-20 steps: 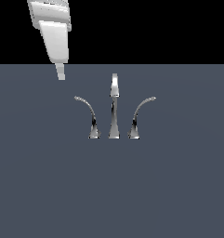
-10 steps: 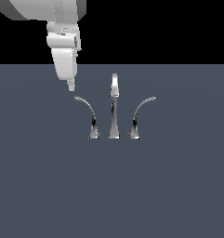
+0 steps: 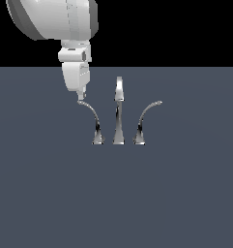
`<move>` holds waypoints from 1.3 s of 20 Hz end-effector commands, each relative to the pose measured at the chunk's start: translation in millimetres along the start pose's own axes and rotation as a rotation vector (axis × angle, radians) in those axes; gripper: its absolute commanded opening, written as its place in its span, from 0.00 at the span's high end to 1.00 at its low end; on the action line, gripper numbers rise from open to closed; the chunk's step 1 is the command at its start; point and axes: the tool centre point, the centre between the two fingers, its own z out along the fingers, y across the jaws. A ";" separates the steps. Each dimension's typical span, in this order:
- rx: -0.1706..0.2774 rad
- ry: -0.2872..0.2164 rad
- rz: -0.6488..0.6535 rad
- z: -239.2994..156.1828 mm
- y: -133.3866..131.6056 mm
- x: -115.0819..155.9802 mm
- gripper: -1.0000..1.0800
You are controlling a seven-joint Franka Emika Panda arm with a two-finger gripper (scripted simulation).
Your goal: Turn on the faucet by rotating a designated handle.
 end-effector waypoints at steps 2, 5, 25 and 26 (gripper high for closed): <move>-0.013 0.003 0.043 15.3 -6.1 9.3 1.00; -0.013 0.002 0.059 17.9 -9.5 11.4 1.00; -0.011 0.001 0.061 16.2 30.7 -8.7 1.00; 0.011 -0.002 0.066 8.2 19.7 -5.0 1.00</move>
